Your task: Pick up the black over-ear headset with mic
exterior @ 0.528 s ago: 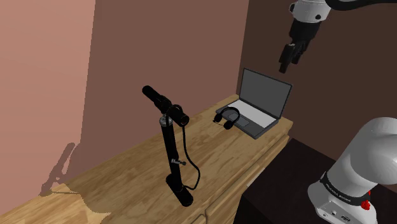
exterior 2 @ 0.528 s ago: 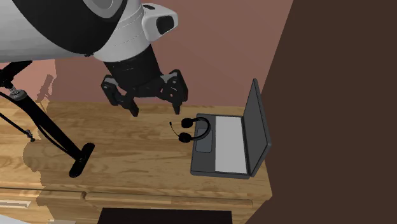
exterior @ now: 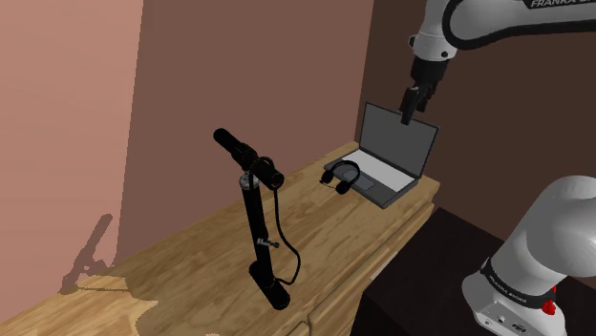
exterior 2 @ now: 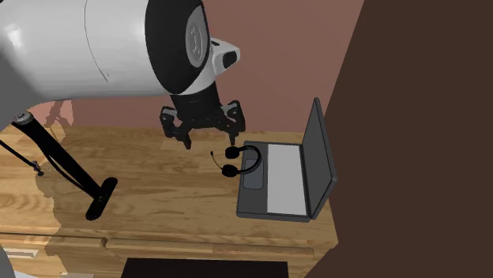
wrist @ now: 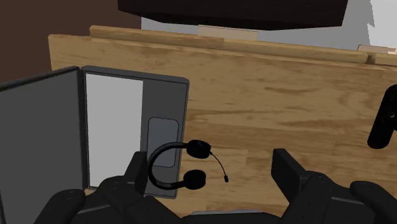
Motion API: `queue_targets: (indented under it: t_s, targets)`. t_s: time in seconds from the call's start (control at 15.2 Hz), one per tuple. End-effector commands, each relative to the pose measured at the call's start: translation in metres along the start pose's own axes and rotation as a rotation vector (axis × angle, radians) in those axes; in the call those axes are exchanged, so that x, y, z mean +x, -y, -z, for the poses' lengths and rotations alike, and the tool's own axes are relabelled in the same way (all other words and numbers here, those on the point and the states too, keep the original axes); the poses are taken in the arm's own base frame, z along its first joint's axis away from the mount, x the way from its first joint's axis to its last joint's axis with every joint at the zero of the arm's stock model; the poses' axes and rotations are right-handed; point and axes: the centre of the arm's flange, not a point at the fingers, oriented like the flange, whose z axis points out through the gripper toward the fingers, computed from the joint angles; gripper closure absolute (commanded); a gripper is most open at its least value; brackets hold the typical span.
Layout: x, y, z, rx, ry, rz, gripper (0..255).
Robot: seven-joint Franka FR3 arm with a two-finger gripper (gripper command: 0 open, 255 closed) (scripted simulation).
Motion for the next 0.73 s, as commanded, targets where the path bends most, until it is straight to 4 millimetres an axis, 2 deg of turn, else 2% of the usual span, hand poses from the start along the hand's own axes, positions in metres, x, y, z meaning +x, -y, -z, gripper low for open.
queue_targets:
  t_s: [0.0, 0.66]
  targets:
    - [0.018, -0.004, -0.023, 0.012, 0.011, 0.021, 0]
    - [0.092, -0.021, -0.138, 0.071, 0.070, 0.121, 0]
